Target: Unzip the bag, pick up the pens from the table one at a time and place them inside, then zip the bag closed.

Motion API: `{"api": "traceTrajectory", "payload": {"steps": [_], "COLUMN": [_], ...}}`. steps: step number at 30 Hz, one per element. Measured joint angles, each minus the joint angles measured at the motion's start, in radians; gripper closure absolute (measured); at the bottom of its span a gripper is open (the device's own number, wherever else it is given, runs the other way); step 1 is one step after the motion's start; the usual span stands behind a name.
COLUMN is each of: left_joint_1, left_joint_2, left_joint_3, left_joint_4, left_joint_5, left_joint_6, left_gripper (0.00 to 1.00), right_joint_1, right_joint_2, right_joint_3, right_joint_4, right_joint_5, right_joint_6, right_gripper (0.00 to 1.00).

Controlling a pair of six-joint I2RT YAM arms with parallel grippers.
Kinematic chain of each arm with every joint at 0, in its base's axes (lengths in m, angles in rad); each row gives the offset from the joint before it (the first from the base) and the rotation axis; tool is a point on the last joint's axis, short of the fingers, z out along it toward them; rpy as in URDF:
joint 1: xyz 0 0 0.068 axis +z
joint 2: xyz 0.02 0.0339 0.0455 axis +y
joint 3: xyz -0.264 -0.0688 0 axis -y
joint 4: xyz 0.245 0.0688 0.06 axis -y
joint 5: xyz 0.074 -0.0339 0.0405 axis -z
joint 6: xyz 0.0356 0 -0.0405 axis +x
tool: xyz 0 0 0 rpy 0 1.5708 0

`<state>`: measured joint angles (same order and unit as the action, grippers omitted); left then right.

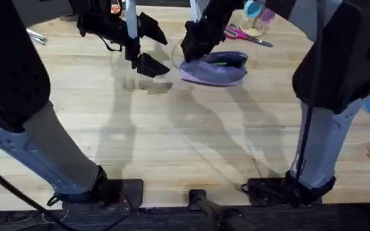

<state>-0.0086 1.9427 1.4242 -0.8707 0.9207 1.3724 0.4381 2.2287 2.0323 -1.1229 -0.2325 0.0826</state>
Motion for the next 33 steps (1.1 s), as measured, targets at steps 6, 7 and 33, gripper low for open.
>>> {"api": "traceTrajectory", "payload": {"steps": [6, 7, 33], "left_joint_1": [0.000, 0.000, 0.000], "left_joint_2": [0.000, 0.000, 0.000], "left_joint_3": [0.000, 0.000, 0.000], "left_joint_4": [0.000, 0.000, 0.000], "left_joint_5": [0.000, 0.000, 0.000], "left_joint_6": [0.000, 0.000, 0.000], "left_gripper": [0.008, 0.008, 0.008], "right_joint_1": [0.000, 0.000, -0.009], "right_joint_2": [0.000, 0.000, 0.011], "right_joint_3": [0.002, 0.004, 0.193], "right_joint_4": [-0.001, -0.002, -0.073], "right_joint_5": [0.000, 0.001, 0.052], "right_joint_6": [0.000, 0.000, -0.025], "right_gripper": [0.970, 0.970, 0.969]}}
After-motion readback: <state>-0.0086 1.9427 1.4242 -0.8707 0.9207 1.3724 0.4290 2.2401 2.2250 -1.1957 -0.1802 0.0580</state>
